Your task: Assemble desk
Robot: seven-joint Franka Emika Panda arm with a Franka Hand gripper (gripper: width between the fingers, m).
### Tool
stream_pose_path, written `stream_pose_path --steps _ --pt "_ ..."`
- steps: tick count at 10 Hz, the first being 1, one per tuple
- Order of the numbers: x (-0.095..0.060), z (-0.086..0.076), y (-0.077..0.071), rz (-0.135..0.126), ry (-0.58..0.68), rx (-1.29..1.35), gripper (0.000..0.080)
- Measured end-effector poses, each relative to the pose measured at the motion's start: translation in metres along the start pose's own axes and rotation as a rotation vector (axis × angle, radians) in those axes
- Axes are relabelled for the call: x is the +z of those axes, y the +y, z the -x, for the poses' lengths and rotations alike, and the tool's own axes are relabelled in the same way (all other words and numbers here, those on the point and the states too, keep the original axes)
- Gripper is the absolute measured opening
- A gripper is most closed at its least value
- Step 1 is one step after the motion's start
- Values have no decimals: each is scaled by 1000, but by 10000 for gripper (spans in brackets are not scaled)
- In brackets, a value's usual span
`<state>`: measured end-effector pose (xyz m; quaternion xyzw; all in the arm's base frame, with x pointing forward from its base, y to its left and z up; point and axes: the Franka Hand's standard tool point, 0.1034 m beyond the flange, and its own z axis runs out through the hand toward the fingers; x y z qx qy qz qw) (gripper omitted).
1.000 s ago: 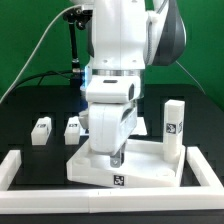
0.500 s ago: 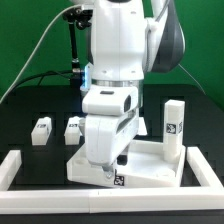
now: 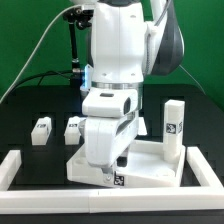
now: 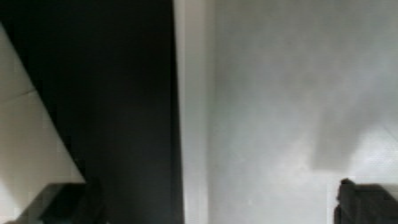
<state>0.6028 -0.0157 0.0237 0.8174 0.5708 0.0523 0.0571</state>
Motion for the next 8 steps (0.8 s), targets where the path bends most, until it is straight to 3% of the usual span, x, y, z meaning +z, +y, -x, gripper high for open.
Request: stream_pose_path --steps 1,2,3,5,8 --pt "0 0 0 0 0 0 568" --pt "0 0 0 0 0 0 367" --pt "0 0 0 0 0 0 367" --pt "0 1 0 0 0 1 75" --pt "0 0 0 1 0 -13 57"
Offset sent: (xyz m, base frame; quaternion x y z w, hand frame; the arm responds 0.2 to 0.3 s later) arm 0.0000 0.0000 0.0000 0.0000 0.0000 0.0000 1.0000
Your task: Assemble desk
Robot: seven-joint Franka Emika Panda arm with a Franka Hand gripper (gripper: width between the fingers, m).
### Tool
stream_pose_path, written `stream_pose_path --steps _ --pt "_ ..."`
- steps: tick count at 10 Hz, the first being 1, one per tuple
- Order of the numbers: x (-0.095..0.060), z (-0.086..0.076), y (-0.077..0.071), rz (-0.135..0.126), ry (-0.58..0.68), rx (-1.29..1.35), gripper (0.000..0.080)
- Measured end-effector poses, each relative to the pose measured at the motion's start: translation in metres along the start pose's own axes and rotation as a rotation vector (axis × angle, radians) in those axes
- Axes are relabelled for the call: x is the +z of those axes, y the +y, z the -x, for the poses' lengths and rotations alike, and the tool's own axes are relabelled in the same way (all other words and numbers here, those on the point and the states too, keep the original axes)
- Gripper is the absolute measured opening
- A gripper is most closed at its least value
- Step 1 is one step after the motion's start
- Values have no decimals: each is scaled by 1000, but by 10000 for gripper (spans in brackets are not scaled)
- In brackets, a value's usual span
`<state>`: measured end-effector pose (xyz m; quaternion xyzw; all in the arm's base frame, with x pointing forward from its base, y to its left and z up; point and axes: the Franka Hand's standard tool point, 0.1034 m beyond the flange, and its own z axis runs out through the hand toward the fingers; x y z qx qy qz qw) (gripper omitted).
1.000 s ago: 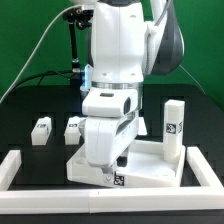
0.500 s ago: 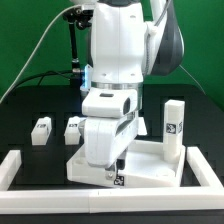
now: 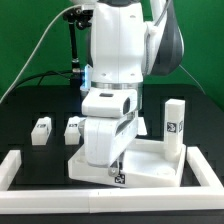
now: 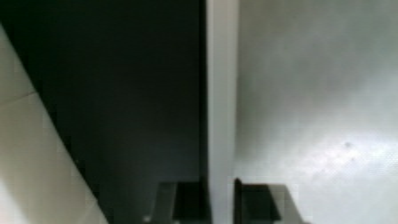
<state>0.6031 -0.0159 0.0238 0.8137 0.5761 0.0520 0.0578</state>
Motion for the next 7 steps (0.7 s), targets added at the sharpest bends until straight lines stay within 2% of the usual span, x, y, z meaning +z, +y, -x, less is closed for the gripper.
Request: stream_pose_path --steps 1,2,4,5,6,7 --pt "0 -3 1 0 3 -40 57" --pt "-2 -8 3 -18 -1 -101 57" --pt "-8 -22 12 -63 -16 -248 57" --pt "-10 -31 13 -99 -23 -315 57" --pt "-12 -47 18 -92 -14 -338 57" --pt "-15 -53 23 -84 -25 -376 57"
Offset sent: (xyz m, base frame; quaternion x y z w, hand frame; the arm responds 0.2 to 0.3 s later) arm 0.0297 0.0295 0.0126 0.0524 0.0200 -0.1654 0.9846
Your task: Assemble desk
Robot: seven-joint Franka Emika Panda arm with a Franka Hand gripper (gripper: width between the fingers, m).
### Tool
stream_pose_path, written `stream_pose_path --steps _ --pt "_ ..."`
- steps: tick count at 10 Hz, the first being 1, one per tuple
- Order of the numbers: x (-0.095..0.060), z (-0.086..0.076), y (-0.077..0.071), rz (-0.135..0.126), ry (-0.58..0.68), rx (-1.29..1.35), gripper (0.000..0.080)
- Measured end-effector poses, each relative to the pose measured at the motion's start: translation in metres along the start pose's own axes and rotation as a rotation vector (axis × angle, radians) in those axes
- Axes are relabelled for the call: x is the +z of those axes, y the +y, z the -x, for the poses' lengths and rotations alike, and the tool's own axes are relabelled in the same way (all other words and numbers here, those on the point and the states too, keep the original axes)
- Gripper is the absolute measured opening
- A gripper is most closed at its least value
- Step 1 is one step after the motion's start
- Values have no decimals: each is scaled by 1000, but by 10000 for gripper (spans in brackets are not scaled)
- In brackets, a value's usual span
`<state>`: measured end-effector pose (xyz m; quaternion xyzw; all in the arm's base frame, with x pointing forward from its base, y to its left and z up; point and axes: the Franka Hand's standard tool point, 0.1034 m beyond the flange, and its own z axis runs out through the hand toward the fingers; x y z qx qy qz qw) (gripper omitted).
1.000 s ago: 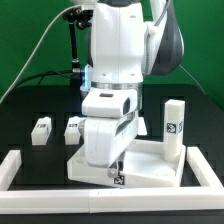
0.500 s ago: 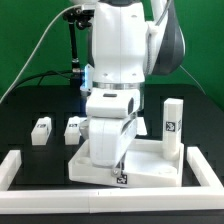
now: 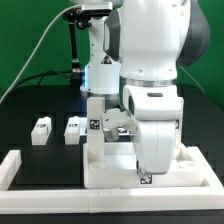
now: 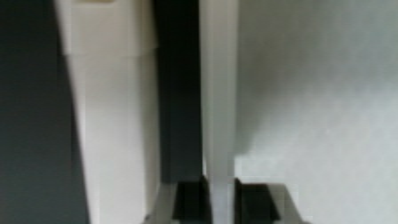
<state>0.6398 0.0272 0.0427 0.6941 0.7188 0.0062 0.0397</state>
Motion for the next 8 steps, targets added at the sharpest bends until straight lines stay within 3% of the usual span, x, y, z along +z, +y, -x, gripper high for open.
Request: stream_pose_path --steps 2,5,8 --pt "5 0 8 -15 -27 -57 57" --pt "5 3 17 -48 -41 92 57" --pt "4 18 11 -91 -51 139 57"
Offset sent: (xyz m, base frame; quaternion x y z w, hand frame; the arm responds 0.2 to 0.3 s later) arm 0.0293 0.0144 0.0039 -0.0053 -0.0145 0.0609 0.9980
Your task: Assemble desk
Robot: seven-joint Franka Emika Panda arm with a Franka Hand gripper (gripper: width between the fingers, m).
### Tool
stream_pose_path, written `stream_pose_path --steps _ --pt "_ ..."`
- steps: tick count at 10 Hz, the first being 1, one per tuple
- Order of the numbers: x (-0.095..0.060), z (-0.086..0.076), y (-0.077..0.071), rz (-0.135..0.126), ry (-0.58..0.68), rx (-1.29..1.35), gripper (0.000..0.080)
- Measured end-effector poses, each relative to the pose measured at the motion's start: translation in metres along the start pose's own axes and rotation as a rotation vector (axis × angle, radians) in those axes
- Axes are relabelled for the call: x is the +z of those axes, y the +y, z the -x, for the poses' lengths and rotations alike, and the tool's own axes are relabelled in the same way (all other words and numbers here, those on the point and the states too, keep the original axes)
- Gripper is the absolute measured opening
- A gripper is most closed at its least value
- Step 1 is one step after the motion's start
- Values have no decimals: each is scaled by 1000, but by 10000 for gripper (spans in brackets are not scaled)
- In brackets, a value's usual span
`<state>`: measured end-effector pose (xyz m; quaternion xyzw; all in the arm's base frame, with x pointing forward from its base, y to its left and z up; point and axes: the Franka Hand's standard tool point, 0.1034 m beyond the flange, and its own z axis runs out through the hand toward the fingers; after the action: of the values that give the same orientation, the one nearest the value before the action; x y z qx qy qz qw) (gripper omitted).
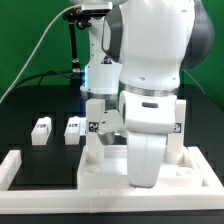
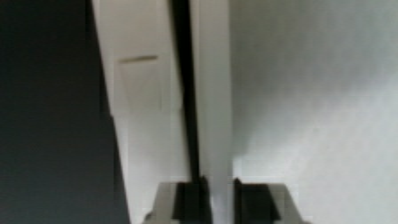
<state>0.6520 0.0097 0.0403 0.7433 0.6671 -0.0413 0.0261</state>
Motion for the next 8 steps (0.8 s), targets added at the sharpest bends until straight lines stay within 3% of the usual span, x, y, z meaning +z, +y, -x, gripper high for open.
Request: stream_pose_path --steps 3,8 --pt "5 -6 -3 -8 3 -8 57" --pt "8 -17 5 7 -19 -43 57"
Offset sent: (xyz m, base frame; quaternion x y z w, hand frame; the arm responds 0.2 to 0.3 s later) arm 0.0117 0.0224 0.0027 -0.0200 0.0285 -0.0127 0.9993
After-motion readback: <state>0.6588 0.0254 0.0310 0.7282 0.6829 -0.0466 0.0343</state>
